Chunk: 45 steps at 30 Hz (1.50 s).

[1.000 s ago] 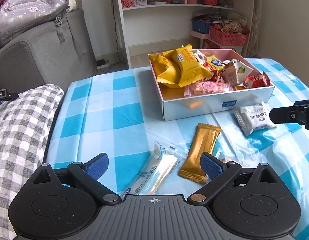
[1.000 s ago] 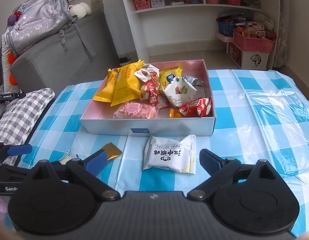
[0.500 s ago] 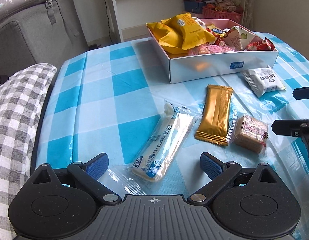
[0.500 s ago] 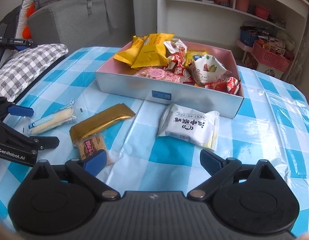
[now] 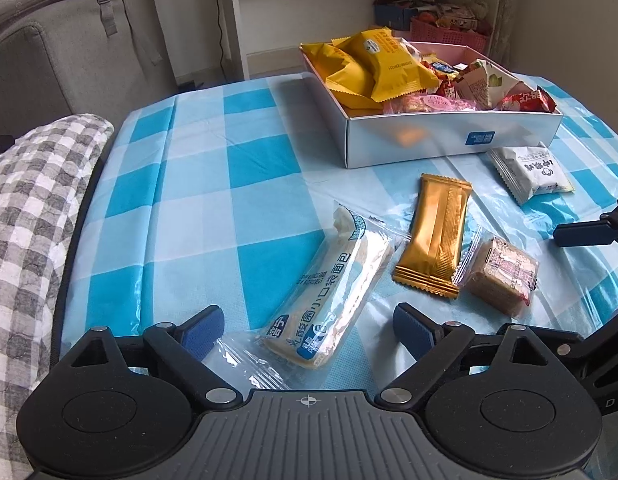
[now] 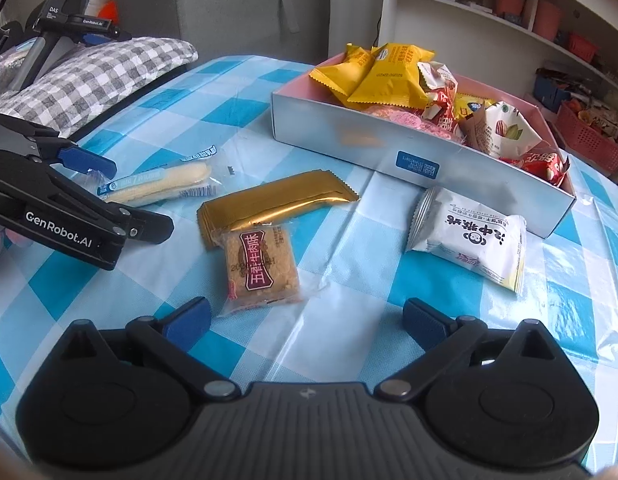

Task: Organize snacks
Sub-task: 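Withdraw both grippers from the box back to the remaining snacks, then grasp the white wafer stick packet with the left gripper while the right grasps the square biscuit packet, then carry both held packets into the pink box and open both grippers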

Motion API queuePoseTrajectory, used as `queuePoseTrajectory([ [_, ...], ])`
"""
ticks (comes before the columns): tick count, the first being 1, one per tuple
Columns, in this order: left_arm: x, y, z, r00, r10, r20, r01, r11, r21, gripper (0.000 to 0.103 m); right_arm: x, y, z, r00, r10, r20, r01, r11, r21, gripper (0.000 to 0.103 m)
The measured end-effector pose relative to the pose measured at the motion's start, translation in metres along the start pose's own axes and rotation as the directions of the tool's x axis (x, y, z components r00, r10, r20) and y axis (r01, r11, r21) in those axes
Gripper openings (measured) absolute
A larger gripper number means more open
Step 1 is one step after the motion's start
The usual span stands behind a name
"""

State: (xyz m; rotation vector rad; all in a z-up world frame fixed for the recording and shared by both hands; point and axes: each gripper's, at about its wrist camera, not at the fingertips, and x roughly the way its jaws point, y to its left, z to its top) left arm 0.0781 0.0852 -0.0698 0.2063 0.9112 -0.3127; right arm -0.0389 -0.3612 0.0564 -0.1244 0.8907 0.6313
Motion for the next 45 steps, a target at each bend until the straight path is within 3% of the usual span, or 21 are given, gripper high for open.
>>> queuePoseTrajectory([
  [5, -0.002, -0.003, 0.002, 1.0, -0.001, 0.001, 0.001, 1.0, -0.004, 0.078, 0.004, 0.0, 0.005, 1.0, -0.002, -0.003, 0.002, 1.0, 0.017, 0.101],
  [7, -0.003, -0.005, 0.004, 1.0, 0.001, 0.0, -0.001, 1.0, -0.01, 0.066, 0.006, 0.003, 0.008, 1.0, 0.001, -0.005, -0.001, 1.0, 0.017, 0.098],
  [13, -0.005, -0.01, 0.006, 1.0, 0.005, -0.004, -0.005, 1.0, -0.016, 0.044, 0.008, 0.009, 0.014, 1.0, 0.01, -0.01, -0.01, 1.0, 0.008, 0.086],
  [19, -0.007, -0.012, 0.008, 1.0, 0.016, -0.013, -0.017, 0.999, -0.03, 0.032, 0.007, 0.01, 0.017, 1.0, 0.019, -0.007, -0.019, 1.0, -0.004, 0.07],
  [25, -0.01, -0.012, 0.011, 0.999, 0.032, -0.014, -0.033, 0.997, -0.064, 0.02, 0.005, 0.011, 0.021, 1.0, 0.018, -0.008, -0.018, 0.999, -0.026, 0.032],
  [35, -0.016, -0.017, 0.017, 0.999, 0.024, -0.021, -0.026, 0.996, -0.082, 0.016, -0.002, 0.001, 0.026, 0.998, 0.042, -0.04, -0.042, 0.999, 0.008, 0.031],
  [45, -0.028, -0.024, 0.038, 1.0, 0.006, 0.025, -0.003, 0.989, -0.148, 0.016, -0.022, -0.035, 0.04, 0.999, 0.038, -0.006, -0.037, 0.992, 0.119, 0.031],
])
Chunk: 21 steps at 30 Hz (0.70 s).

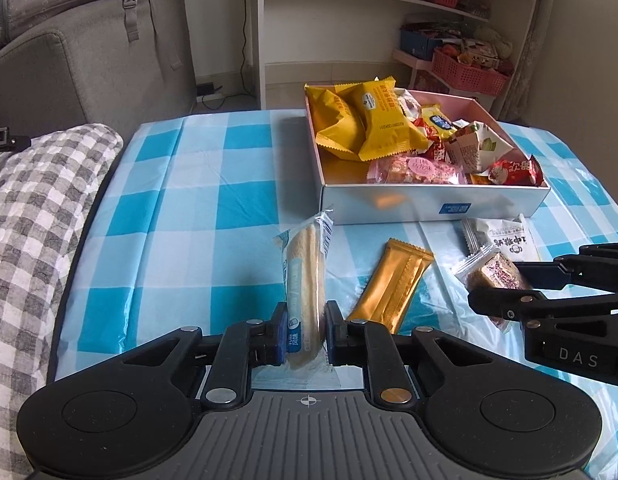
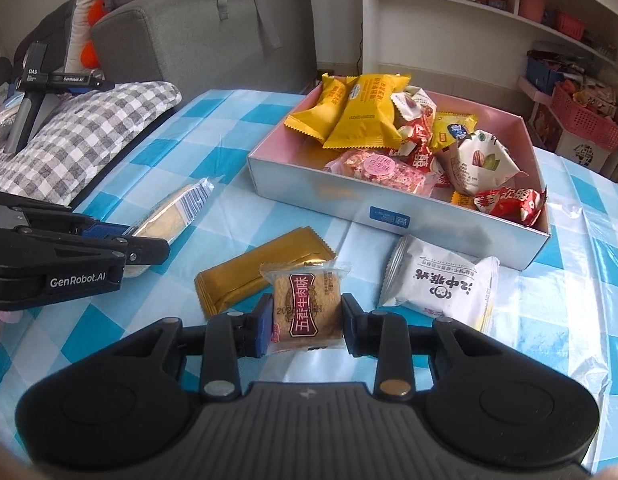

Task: Organize snacks
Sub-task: 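Carry both held packets into the pink box and open both grippers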

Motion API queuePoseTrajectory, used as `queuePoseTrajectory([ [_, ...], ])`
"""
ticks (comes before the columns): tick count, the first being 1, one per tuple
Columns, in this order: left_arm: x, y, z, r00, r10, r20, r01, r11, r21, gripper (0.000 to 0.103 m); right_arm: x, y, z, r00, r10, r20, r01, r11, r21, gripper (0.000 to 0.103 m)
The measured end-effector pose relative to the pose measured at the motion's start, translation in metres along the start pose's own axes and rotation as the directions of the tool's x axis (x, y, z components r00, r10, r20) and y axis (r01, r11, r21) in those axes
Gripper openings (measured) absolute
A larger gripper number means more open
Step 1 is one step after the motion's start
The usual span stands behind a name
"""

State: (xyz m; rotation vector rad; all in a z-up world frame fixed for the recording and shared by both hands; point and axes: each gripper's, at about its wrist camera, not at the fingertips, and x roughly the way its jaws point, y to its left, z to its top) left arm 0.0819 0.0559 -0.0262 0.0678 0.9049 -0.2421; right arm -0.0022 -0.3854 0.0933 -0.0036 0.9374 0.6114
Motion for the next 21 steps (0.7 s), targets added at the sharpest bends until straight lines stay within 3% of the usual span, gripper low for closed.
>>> queuePoseTrajectory([
  [11, 0.0, -0.017, 0.032, 0.998, -0.035, 0.058, 0.039, 0.996, -0.076, 0.016, -0.01, -0.056, 0.024, 0.997, -0.046, 0.054, 0.034, 0.979, 0.201, 0.031],
  [21, 0.018, -0.022, 0.062, 0.989, -0.046, 0.141, 0.076, 0.974, -0.215, 0.016, 0.0, -0.092, 0.044, 0.994, -0.026, 0.105, -0.017, 0.922, 0.386, 0.031],
])
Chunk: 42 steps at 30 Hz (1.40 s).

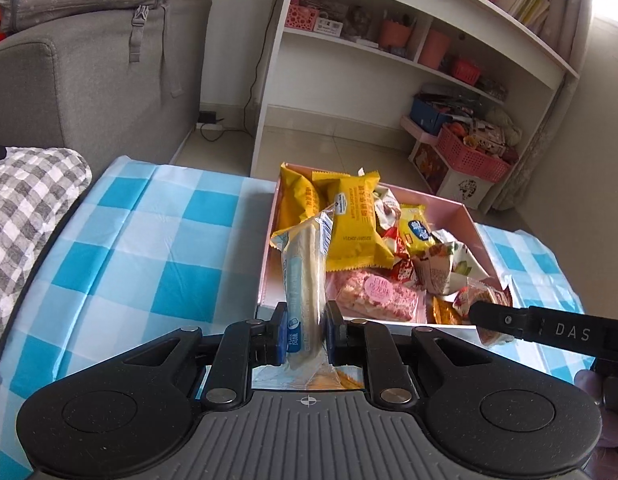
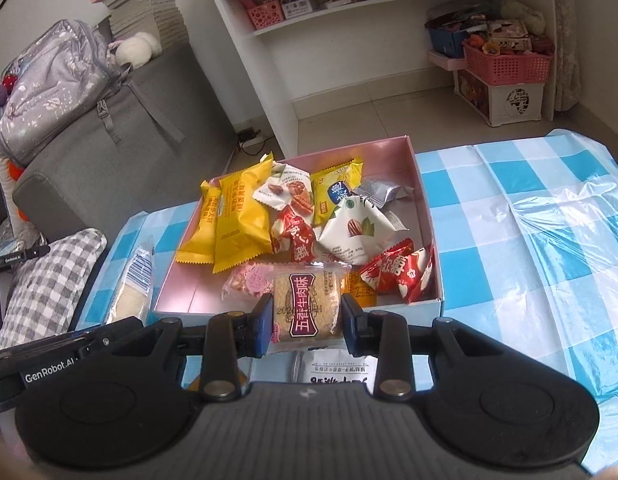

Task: Organize snacks
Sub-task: 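Carry both held packets into the pink box and open both grippers, then withdraw both grippers from the box back to the last two packets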

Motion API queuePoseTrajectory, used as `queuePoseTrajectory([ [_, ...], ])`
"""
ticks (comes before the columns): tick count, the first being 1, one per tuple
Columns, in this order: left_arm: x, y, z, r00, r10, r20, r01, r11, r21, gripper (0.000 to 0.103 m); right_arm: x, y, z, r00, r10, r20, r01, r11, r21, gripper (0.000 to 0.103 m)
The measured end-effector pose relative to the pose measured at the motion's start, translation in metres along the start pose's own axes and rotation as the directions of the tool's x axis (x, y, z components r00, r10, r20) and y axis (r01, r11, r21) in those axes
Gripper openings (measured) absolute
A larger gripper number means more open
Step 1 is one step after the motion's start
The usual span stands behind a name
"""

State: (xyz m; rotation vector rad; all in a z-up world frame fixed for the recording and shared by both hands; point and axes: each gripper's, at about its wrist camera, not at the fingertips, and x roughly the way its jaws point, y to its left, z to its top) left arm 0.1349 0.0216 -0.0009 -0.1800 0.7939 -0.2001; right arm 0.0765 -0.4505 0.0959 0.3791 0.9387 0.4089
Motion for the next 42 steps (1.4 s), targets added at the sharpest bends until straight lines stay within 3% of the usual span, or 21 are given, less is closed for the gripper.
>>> queuePoseTrajectory([
  [9, 0.034, -0.004, 0.015, 0.999, 0.01, 0.043, -0.007, 0.998, -0.068, 0.016, 0.015, -0.006, 0.005, 0.999, 0.032, -0.001, -0.031, 0.996, 0.087, 0.031],
  [21, 0.064, -0.016, 0.011, 0.996, 0.022, 0.083, -0.023, 1.0, 0.01, 0.016, 0.034, -0.011, 0.009, 0.999, 0.031, 0.014, -0.032, 0.991, 0.132, 0.032],
  [32, 0.068, -0.02, 0.006, 0.992, 0.004, 0.123, -0.007, 1.0, 0.023, 0.019, 0.028, -0.011, 0.012, 0.998, 0.023, 0.055, -0.03, 0.99, 0.138, 0.035],
  [35, 0.065, -0.022, 0.006, 0.995, 0.003, 0.104, -0.008, 0.999, 0.047, 0.026, 0.024, -0.013, 0.012, 0.998, 0.021, 0.058, -0.03, 0.989, 0.144, 0.042],
  [39, 0.057, -0.024, 0.003, 0.995, 0.026, 0.092, -0.036, 0.994, 0.104, 0.054, 0.02, -0.013, 0.013, 0.998, 0.008, 0.056, -0.015, 0.992, 0.128, 0.052],
  [42, 0.048, -0.027, 0.0, 0.997, 0.034, 0.074, -0.046, 0.986, 0.161, 0.066, 0.016, -0.013, 0.013, 0.999, 0.002, 0.046, -0.007, 0.994, 0.112, 0.064],
])
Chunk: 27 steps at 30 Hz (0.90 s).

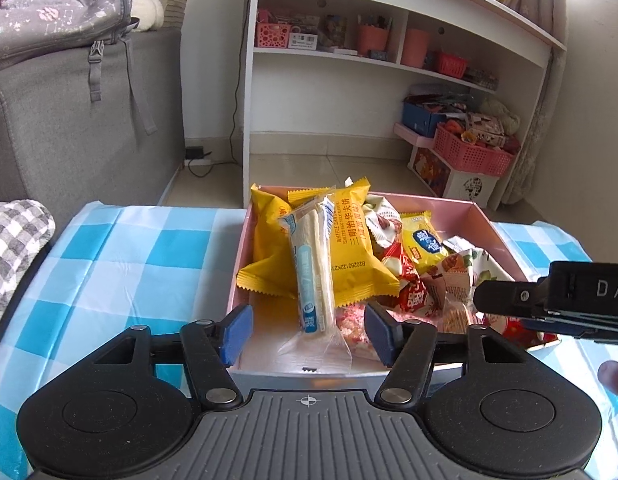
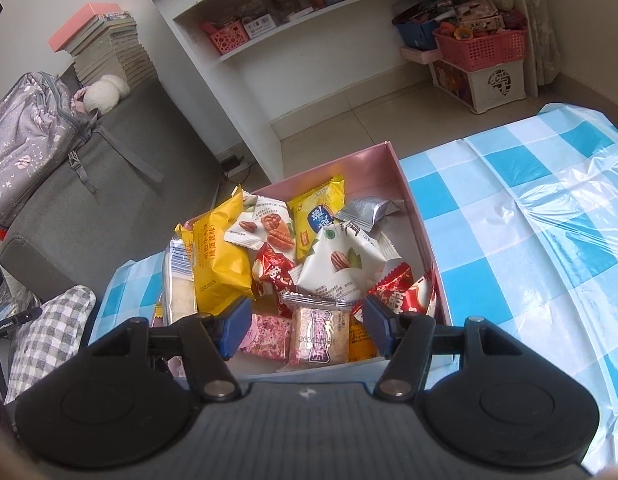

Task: Organize snacks
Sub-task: 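Withdraw both grippers from the box back to the last two packets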

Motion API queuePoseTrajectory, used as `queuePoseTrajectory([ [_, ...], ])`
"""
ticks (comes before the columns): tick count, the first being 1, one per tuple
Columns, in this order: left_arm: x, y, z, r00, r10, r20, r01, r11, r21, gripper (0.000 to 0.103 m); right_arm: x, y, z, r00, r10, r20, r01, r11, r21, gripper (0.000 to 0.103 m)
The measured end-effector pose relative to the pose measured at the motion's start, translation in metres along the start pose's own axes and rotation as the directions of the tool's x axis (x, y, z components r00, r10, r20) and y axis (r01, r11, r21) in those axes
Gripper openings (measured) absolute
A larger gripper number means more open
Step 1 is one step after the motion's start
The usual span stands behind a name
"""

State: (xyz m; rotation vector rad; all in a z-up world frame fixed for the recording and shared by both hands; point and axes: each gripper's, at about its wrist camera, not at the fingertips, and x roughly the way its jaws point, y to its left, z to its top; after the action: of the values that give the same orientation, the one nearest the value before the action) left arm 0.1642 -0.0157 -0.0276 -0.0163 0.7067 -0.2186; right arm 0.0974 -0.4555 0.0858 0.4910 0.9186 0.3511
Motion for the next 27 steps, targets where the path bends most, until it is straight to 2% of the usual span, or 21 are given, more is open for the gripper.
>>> queuePoseTrajectory([
  [3, -0.013, -0.001, -0.005, 1.0, -0.008, -0.012, 0.008, 0.999, 0.041, 0.078, -0.006, 0.002, -0.002, 1.0, -0.006, -0.006, 0.006, 0.999, -0.039, 0.075],
  [5, -0.022, -0.002, -0.009, 1.0, -0.002, -0.022, 0.003, 0.998, 0.062, 0.081, -0.009, 0.004, -0.004, 0.999, -0.032, -0.013, 0.031, 0.997, -0.065, 0.081],
  [12, -0.05, -0.001, -0.027, 0.998, 0.006, -0.056, 0.0, 0.993, 0.114, 0.091, -0.026, 0.008, -0.016, 0.996, -0.086, -0.011, 0.083, 0.984, -0.159, 0.093],
  [16, -0.061, 0.006, -0.039, 0.997, -0.016, -0.079, 0.026, 0.991, 0.129, 0.095, -0.032, 0.007, -0.023, 0.994, -0.103, -0.019, 0.098, 0.979, -0.181, 0.096],
  [27, -0.059, 0.032, -0.07, 0.99, 0.004, -0.144, 0.022, 0.984, 0.177, 0.098, -0.026, 0.003, -0.049, 0.983, -0.163, -0.081, 0.138, 0.956, -0.257, 0.099],
])
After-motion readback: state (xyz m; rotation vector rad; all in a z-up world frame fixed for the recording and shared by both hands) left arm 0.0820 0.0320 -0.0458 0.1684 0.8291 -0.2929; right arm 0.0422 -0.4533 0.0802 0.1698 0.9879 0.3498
